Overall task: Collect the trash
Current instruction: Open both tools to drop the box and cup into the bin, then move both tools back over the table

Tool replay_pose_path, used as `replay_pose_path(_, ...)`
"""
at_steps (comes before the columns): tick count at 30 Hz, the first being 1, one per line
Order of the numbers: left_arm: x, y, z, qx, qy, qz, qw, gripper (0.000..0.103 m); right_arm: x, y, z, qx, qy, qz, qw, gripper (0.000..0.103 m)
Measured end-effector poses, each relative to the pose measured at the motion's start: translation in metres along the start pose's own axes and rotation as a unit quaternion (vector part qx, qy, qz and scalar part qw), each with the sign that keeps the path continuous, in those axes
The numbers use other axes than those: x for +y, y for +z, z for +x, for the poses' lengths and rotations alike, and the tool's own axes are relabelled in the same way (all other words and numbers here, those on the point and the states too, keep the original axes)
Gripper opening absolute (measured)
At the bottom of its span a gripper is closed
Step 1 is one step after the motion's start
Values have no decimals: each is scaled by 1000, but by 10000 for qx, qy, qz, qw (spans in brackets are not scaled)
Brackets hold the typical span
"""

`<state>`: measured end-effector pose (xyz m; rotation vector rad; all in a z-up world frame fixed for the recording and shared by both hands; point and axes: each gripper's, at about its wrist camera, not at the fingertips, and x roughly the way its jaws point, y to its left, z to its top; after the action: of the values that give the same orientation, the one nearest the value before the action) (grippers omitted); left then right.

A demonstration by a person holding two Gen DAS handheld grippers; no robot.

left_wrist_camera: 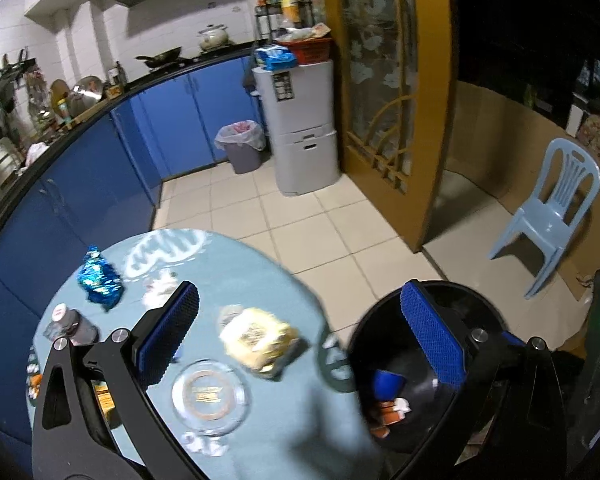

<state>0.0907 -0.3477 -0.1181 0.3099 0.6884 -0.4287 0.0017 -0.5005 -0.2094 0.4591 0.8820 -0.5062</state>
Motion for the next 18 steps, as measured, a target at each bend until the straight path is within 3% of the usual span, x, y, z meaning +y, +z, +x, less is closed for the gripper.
replay_pose_path(1,7,-3,-1,-2,57,-29,10000,100,5,-1,-1,7,12,-77,10000,8)
replay_pose_path(2,17,-6,-3,-1,137,-81,9999,100,13,-2,-2,4,46,-180,9998,20)
replay_pose_path(3,24,-7,-4,4,192,-125,9997,100,19,-3,-3,-7,81,-251,9997,71)
replay_pose_path(4,37,-10,-5,23,285,-197,9994,100,27,-5,-6,-78,185,-357,9992,93)
replay_pose_path(7,68,-19,-8,89,489,-395,9980,100,48,-8,-16,-312,264,-654,9970,96)
replay_pose_path(18,174,-72,-5,596,1271,-1025,9848,100,138,-34,-16,-78,667,-1532,9859,96)
